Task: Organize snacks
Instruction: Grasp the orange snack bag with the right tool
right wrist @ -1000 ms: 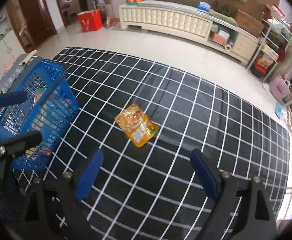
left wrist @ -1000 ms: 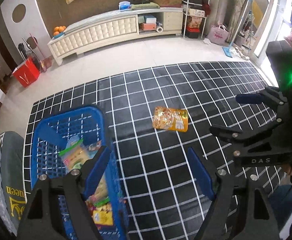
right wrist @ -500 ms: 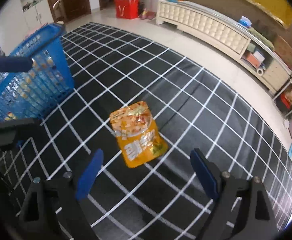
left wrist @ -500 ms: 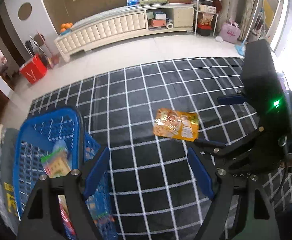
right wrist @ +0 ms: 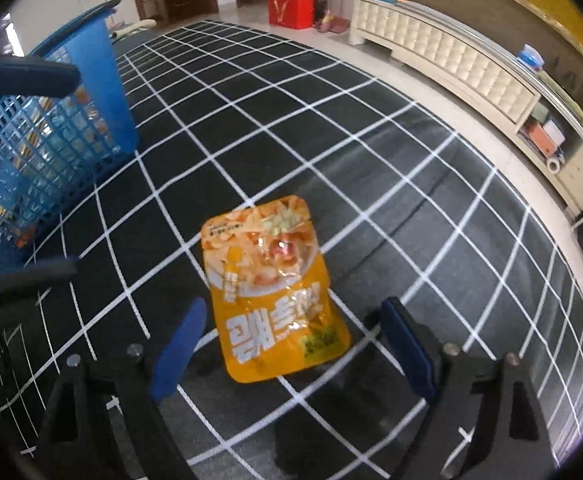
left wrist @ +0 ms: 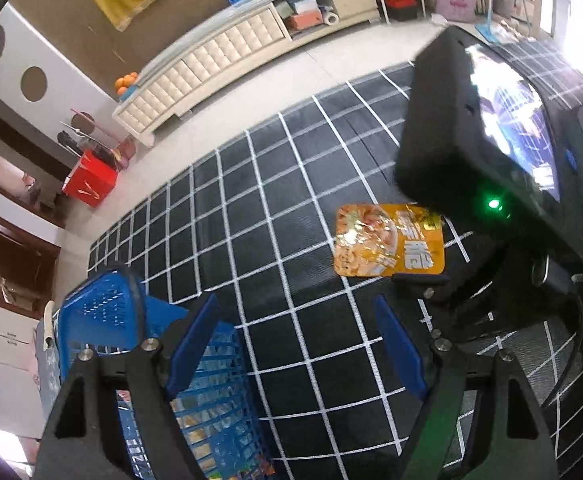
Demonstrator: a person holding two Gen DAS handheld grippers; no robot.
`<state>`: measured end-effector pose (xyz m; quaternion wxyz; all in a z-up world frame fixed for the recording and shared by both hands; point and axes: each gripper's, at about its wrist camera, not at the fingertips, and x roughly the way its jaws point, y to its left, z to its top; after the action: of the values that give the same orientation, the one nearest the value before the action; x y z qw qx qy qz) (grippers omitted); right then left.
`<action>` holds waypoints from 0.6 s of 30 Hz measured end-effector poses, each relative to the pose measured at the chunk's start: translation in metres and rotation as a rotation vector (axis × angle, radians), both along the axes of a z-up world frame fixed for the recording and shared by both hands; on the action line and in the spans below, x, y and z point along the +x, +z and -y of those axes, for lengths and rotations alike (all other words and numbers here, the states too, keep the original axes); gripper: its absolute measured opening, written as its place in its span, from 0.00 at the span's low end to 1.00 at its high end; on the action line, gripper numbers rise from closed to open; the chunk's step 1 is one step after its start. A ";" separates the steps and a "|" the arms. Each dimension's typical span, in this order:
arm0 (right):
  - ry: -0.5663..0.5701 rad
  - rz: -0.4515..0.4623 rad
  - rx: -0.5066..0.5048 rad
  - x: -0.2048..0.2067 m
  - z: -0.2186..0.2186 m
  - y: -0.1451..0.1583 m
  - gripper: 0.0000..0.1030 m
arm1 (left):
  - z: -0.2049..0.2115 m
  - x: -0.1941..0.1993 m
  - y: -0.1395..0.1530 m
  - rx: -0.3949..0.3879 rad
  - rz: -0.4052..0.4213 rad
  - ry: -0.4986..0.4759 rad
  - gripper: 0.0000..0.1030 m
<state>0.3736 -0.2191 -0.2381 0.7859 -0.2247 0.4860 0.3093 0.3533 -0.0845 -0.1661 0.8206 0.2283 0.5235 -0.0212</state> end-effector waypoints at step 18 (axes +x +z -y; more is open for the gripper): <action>0.039 0.048 0.082 -0.017 0.004 0.012 0.16 | -0.010 -0.004 -0.003 0.034 -0.016 0.002 0.76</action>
<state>0.3571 -0.2233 -0.2256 0.7997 -0.2089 0.4497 0.3387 0.3495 -0.0748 -0.1687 0.8124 0.2413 0.5307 -0.0133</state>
